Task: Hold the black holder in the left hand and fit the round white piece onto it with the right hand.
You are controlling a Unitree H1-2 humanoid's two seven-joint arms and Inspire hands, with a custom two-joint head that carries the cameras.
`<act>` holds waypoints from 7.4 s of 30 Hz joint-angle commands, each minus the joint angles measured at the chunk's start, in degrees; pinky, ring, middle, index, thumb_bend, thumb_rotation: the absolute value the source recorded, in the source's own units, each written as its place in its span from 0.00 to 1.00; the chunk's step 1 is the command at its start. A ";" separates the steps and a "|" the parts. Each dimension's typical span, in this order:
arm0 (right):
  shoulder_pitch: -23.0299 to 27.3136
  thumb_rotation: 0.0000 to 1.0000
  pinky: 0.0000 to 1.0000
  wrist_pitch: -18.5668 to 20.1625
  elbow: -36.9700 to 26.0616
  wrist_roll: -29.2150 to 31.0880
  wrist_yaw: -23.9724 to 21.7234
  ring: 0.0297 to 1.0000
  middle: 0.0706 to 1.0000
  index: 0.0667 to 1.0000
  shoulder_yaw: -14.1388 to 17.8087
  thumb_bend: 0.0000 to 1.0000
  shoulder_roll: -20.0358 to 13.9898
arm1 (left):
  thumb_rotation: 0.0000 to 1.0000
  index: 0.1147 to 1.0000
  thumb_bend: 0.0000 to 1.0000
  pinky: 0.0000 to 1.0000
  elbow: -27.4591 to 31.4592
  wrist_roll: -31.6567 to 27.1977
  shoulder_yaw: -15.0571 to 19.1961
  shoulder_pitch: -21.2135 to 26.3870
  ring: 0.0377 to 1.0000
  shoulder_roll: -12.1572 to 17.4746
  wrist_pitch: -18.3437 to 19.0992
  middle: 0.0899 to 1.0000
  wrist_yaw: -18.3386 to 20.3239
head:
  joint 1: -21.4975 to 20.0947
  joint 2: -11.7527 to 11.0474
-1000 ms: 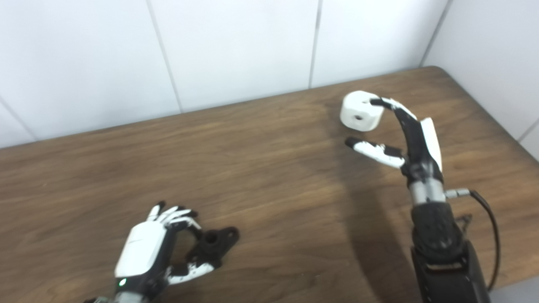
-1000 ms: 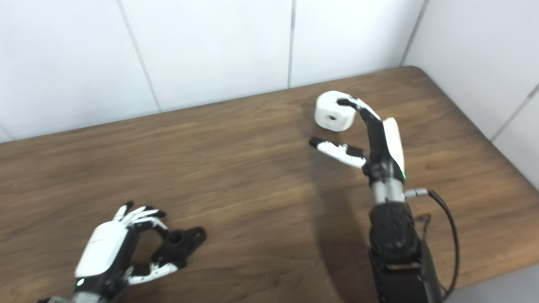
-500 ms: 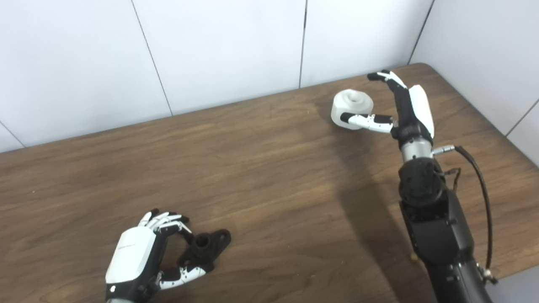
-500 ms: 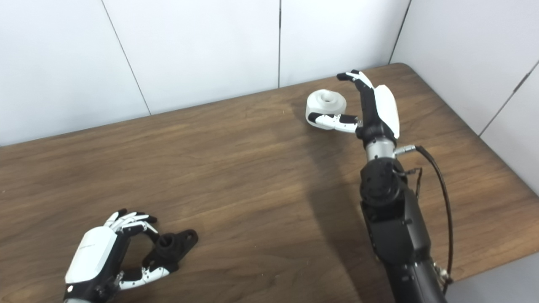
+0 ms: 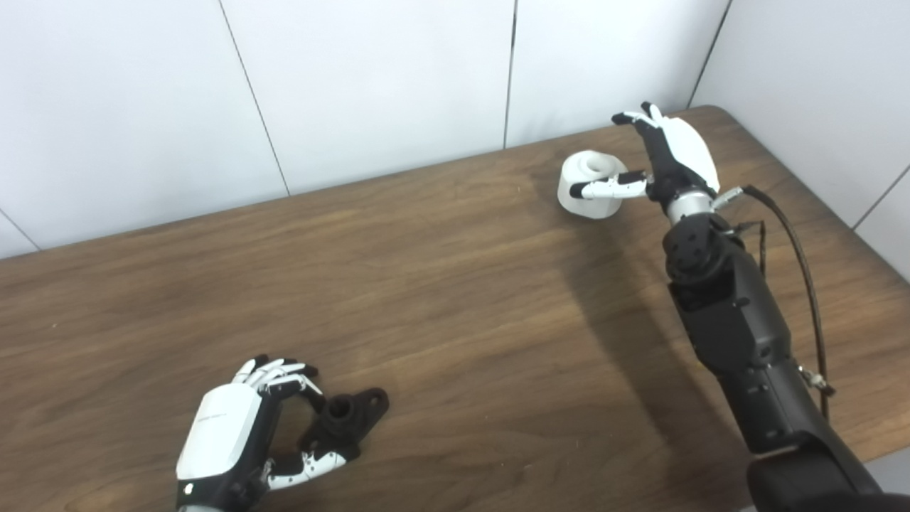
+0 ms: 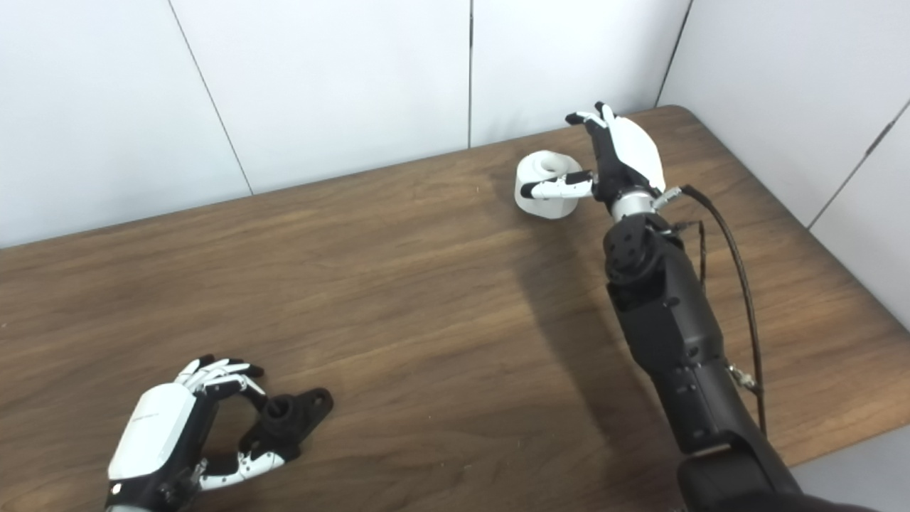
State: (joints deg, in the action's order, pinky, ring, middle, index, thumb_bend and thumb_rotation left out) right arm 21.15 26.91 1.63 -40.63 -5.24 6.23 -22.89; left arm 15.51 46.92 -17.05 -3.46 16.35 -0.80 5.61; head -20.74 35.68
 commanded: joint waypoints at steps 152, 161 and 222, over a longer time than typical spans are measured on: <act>2.15 0.14 1.00 -0.11 -29.99 -8.61 -31.92 0.95 0.84 0.45 -9.49 0.53 -1.00 | 0.05 0.42 0.52 0.99 -1.03 3.67 0.57 0.65 0.86 -1.33 -1.37 0.76 0.04 | 13.21 3.64; 2.12 0.14 1.00 -0.39 -34.99 -8.69 -36.06 0.93 0.85 0.44 -14.23 0.53 1.35 | 0.05 0.42 0.52 1.00 -0.44 5.01 -0.53 0.57 0.86 -2.59 -0.05 0.76 0.10 | 19.40 5.68; -3.00 0.14 1.00 -3.58 -38.49 -9.71 -36.49 0.96 0.85 0.45 -25.50 0.52 11.98 | 0.05 0.42 0.52 1.00 0.94 7.66 -2.53 1.44 0.87 -5.51 4.04 0.77 1.44 | 23.08 10.97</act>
State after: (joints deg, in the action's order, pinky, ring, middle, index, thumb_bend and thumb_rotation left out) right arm 16.57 24.72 -35.66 -50.69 -43.18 -20.01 -11.07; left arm 16.19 53.96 -19.38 -2.88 10.49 3.76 7.37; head 2.29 46.58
